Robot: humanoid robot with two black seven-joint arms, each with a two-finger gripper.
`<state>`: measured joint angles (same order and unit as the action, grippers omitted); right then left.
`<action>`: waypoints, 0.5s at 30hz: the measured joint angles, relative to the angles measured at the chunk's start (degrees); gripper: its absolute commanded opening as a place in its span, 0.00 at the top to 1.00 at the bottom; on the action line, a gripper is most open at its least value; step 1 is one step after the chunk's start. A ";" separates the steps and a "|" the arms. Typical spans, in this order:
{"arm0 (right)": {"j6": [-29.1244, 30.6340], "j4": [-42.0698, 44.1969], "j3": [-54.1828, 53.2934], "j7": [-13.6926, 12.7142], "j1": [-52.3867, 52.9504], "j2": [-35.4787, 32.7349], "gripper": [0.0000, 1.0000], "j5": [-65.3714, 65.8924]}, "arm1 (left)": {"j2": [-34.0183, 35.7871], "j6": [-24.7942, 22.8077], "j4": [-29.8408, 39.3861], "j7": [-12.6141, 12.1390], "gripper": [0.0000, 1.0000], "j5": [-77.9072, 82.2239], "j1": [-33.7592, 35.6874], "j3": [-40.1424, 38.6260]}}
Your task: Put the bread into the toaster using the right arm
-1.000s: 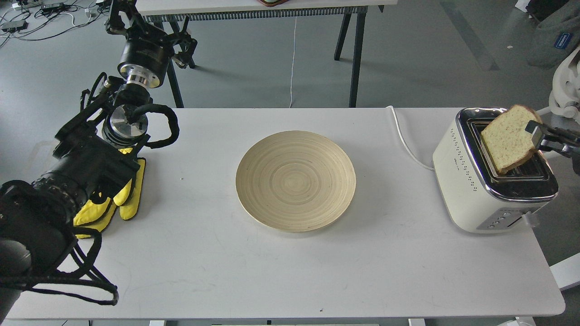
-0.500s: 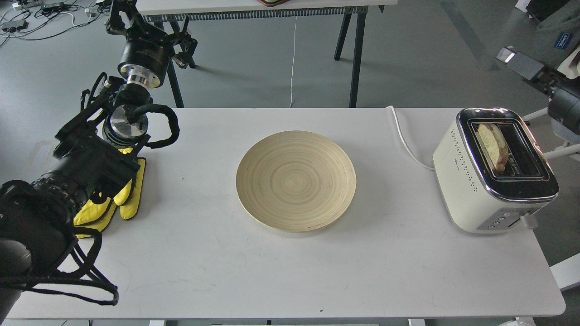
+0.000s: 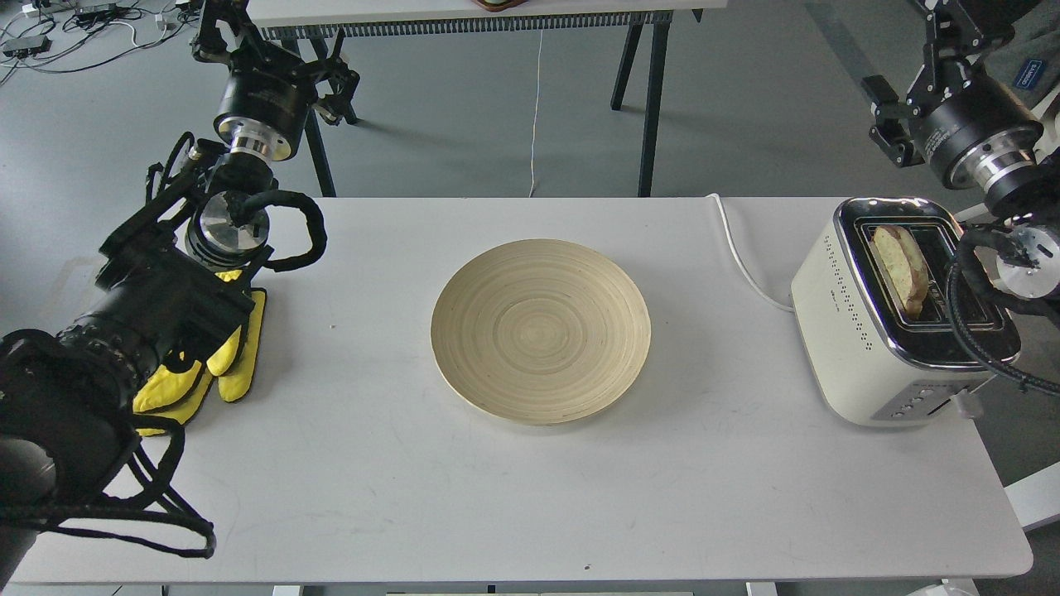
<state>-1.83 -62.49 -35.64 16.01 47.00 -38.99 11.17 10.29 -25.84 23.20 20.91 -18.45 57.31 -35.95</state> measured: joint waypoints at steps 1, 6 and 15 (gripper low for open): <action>0.71 1.66 -0.41 0.39 -0.06 1.92 0.00 -1.88 | 0.00 0.00 0.00 0.00 0.00 0.00 0.00 0.00; 4.13 8.74 -6.01 0.75 -0.81 9.64 0.00 -9.03 | 0.00 0.03 0.00 0.00 0.00 0.00 0.00 0.01; 18.09 22.01 -18.25 -0.74 -0.23 20.38 0.00 -11.07 | 0.00 0.09 -0.05 0.00 0.00 0.00 0.00 -0.05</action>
<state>16.26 -40.48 -53.90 15.26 46.76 -18.61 0.10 10.29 -25.75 23.15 20.91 -18.45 57.31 -36.00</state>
